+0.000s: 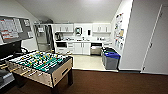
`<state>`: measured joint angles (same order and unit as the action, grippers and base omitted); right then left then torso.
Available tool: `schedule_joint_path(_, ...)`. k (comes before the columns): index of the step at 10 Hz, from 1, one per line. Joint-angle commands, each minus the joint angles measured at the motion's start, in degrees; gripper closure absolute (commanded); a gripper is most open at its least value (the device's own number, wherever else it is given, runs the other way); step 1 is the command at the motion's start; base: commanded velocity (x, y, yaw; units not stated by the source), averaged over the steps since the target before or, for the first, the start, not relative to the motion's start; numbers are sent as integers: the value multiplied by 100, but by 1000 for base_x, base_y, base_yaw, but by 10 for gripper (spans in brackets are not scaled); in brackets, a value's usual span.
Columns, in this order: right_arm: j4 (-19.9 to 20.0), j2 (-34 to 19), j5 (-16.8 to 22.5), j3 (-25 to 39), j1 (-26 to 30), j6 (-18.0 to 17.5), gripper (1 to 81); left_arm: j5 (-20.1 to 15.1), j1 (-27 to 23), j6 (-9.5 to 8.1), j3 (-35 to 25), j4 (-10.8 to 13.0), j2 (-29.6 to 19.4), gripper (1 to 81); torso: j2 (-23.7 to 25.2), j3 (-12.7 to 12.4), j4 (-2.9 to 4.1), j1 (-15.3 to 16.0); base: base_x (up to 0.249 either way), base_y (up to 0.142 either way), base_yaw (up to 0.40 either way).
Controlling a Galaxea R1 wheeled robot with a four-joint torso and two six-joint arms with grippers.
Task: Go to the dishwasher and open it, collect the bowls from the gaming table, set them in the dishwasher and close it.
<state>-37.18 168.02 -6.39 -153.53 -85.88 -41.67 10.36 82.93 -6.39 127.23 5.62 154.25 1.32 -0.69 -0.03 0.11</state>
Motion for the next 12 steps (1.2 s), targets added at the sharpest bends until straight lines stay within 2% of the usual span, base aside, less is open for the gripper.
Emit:
schedule_joint_path(1,-61,-56,191,-1,312,10,811,-175,-343,-3,-84,88,-113,811,0,0,0,0,0,0,0)
schedule_joint_path(12,-61,-47,182,-1,312,10,811,-175,-343,-12,-120,88,-131,811,-2,0,0,-4,0,0,0)
